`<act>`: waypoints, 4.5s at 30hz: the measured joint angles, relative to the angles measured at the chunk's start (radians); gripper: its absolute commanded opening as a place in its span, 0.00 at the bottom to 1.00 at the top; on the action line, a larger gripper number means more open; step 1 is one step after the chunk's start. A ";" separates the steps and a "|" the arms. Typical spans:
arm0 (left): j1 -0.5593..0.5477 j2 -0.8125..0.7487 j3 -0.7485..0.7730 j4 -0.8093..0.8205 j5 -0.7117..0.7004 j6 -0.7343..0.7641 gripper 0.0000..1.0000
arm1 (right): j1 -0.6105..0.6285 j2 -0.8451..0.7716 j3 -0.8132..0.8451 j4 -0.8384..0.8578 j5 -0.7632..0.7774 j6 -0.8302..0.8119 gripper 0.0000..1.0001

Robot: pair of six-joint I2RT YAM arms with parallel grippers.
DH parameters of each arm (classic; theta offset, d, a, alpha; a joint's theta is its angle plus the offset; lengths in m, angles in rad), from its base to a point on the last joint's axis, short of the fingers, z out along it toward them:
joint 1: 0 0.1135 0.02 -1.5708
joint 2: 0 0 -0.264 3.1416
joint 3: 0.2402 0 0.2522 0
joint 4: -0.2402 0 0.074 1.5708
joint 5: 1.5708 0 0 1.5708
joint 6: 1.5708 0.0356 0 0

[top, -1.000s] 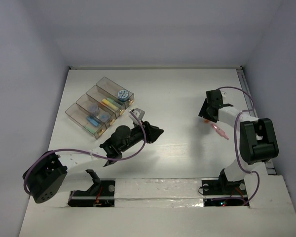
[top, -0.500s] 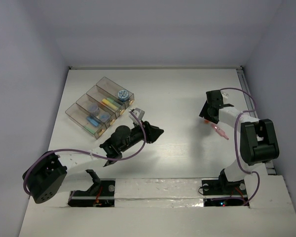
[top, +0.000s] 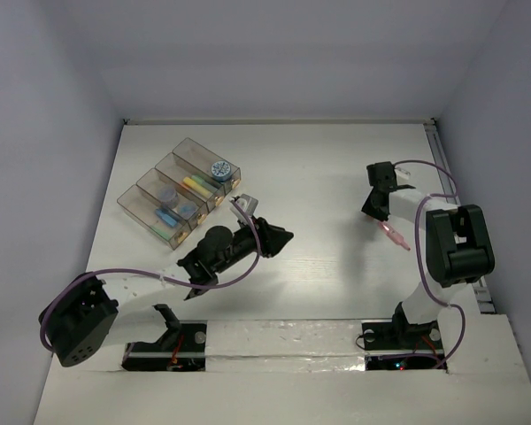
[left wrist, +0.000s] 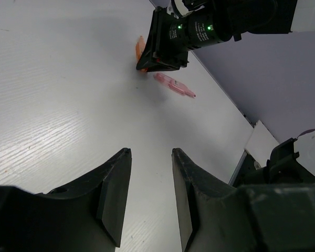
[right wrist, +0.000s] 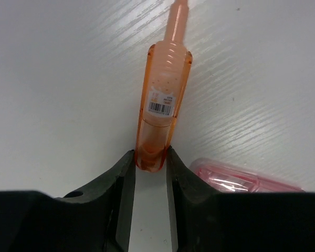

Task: Sort the stationery into containers
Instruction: Pick up the pen from the center of the board, then close the pen cap on the pen.

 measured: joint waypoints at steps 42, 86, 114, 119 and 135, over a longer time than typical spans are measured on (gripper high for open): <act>0.000 0.140 0.026 0.109 -0.013 0.025 0.51 | 0.084 -0.592 -0.153 0.131 -1.127 -0.030 0.10; -0.129 0.055 0.140 0.123 -0.129 0.402 0.62 | 0.094 -0.812 -0.217 0.081 -1.421 0.124 0.05; -0.140 0.051 0.155 0.040 -0.099 0.402 0.00 | 0.106 -0.816 -0.267 0.134 -1.401 0.166 0.07; -0.136 -0.020 0.089 -0.002 -0.089 0.386 0.00 | 0.113 -0.814 -0.257 0.102 -1.361 0.150 0.07; -0.130 -0.101 0.008 -0.097 -0.030 0.350 0.00 | 0.112 -0.707 -0.204 0.057 -1.272 0.104 0.06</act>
